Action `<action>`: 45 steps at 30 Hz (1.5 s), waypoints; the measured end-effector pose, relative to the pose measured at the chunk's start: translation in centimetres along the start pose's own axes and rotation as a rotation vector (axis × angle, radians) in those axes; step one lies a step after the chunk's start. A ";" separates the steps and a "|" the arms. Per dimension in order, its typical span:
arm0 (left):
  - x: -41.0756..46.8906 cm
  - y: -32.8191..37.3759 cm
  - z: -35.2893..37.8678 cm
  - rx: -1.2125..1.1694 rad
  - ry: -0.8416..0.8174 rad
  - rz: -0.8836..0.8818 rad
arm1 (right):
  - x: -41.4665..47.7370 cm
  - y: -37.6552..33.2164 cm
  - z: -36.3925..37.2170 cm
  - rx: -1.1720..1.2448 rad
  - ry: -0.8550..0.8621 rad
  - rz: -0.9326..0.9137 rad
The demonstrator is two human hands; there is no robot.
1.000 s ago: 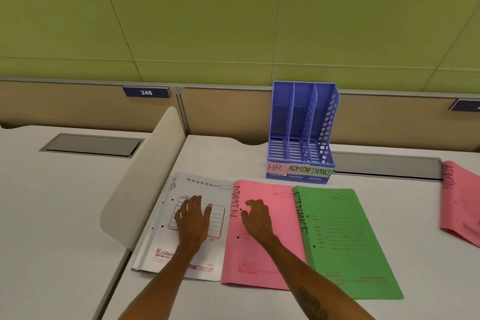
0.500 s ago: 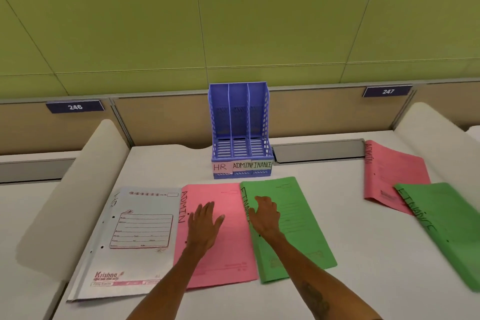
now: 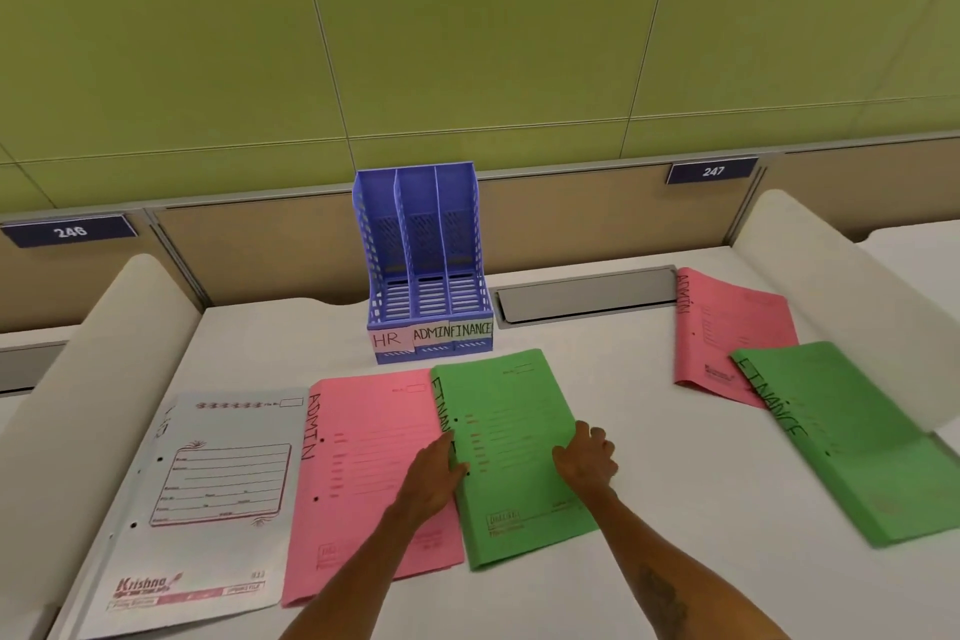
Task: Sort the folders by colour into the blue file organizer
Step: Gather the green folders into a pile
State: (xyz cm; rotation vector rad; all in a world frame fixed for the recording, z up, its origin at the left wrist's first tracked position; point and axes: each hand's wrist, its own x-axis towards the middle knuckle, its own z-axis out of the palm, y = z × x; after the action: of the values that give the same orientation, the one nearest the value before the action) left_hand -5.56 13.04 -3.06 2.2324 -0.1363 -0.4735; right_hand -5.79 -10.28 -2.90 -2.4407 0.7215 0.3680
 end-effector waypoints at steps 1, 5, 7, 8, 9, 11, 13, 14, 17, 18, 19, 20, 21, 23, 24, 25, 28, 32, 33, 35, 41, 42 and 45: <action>0.2 0.0 0.1 -0.021 0.011 -0.015 | 0.2 0.2 0.0 0.014 -0.010 0.006; 1.2 -0.2 0.7 -0.065 0.061 -0.061 | 0.5 0.8 0.0 0.027 -0.033 -0.015; 1.4 0.0 0.9 -0.073 0.085 -0.067 | 0.6 0.9 -0.1 0.018 -0.035 -0.033; 1.6 0.1 1.0 -0.077 0.093 -0.065 | 0.7 1.0 -0.2 0.016 -0.036 -0.036; 1.7 0.1 1.1 -0.078 0.095 -0.066 | 0.8 1.1 -0.3 0.014 -0.035 -0.039; 1.9 0.0 1.2 -0.080 0.089 -0.065 | 1.0 1.4 -0.4 0.008 -0.032 -0.037; 2.1 0.1 1.3 -0.084 0.081 -0.063 | 1.2 1.6 -0.5 0.004 -0.024 -0.031; 2.1 0.2 1.3 -0.088 0.080 -0.058 | 1.2 1.8 -0.5 0.004 -0.018 -0.029; 2.2 0.5 1.4 -0.091 0.075 -0.038 | 1.3 2.3 -0.6 0.003 0.001 -0.022; 2.3 0.6 1.5 -0.091 0.074 -0.031 | 1.4 2.4 -0.7 0.000 0.006 -0.023; 2.4 0.6 1.6 -0.089 0.072 -0.028 | 1.4 2.5 -0.7 -0.003 0.009 -0.024; 2.4 0.6 1.6 -0.085 0.069 -0.026 | 1.4 2.6 -0.7 -0.006 0.011 -0.023; 2.6 0.6 1.7 -0.080 0.066 -0.029 | 1.5 2.7 -0.7 -0.008 0.011 -0.020; 2.7 0.7 1.7 -0.055 0.065 -0.033 | 1.6 2.7 -0.8 -0.008 0.009 -0.014; 2.7 0.8 1.7 -0.036 0.067 -0.031 | 1.7 2.7 -0.8 -0.004 0.009 -0.013; 2.7 0.9 1.7 -0.018 0.073 -0.028 | 1.7 2.7 -0.8 0.004 0.010 -0.011; 2.7 1.1 1.7 0.069 0.130 -0.012 | 1.9 2.9 -1.1 0.040 0.009 -0.005; 3.4 0.7 1.9 0.179 0.183 -0.004 | 2.5 3.6 -2.2 0.107 0.012 0.032; 3.6 0.7 2.0 0.203 0.190 -0.001 | 2.7 3.9 -2.5 0.128 0.016 0.048; 4.0 0.9 2.3 0.250 0.206 0.015 | 3.1 4.7 -3.1 0.174 0.027 0.079; 5.2 2.3 3.8 0.363 0.189 0.117 | 3.9 7.7 -5.1 0.329 0.131 0.170; 5.4 2.6 4.2 0.367 0.178 0.137 | 4.0 8.3 -5.4 0.350 0.147 0.187; 5.9 3.4 5.5 0.380 0.133 0.176 | 4.2 10.1 -6.5 0.394 0.189 0.220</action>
State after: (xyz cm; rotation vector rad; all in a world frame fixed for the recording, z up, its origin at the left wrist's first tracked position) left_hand -1.96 5.38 -5.40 2.5848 -0.3764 -0.2143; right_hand -7.43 -22.87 -3.82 -2.0448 1.0409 0.0661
